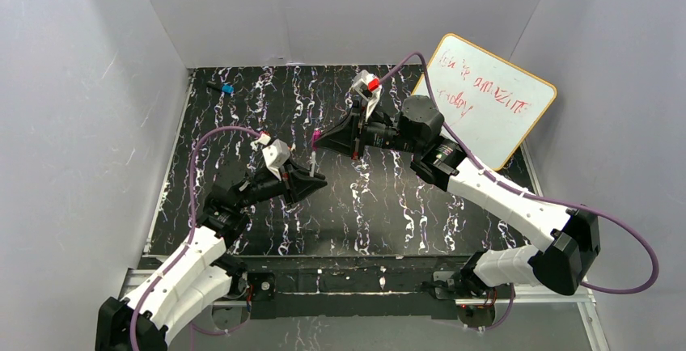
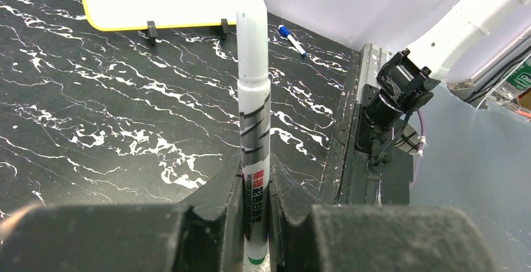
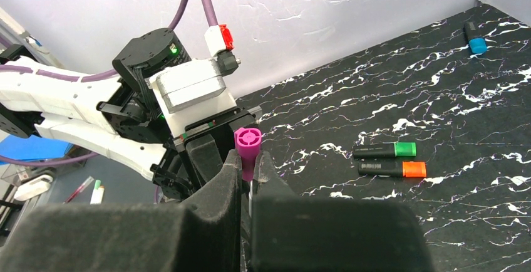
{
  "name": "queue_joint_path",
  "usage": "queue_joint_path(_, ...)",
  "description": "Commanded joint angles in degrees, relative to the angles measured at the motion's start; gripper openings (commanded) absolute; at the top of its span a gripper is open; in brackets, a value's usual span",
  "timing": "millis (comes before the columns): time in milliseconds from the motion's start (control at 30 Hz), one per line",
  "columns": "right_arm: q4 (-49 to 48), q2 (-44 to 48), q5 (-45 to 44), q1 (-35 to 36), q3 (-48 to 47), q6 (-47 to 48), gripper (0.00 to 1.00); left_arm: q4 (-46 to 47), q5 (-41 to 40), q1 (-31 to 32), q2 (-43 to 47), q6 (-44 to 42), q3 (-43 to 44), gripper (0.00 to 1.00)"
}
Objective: Insert the pens into the pen caps
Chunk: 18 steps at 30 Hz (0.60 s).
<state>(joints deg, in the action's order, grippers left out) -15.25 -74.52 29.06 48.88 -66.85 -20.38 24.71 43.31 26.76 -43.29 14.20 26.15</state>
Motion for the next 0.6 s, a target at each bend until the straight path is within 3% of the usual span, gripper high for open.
queue_joint_path(0, -3.7, 0.5, 0.0, 0.1, -0.3, 0.0, 0.01, 1.7, 1.1, 0.2, 1.2, 0.2, -0.4, 0.0)
queue_joint_path(567, -4.6, -1.2, 2.0, 0.2, 0.2, -1.8, 0.01, 0.0, -0.6, 0.3, 2.1, -1.7, 0.4, 0.0)
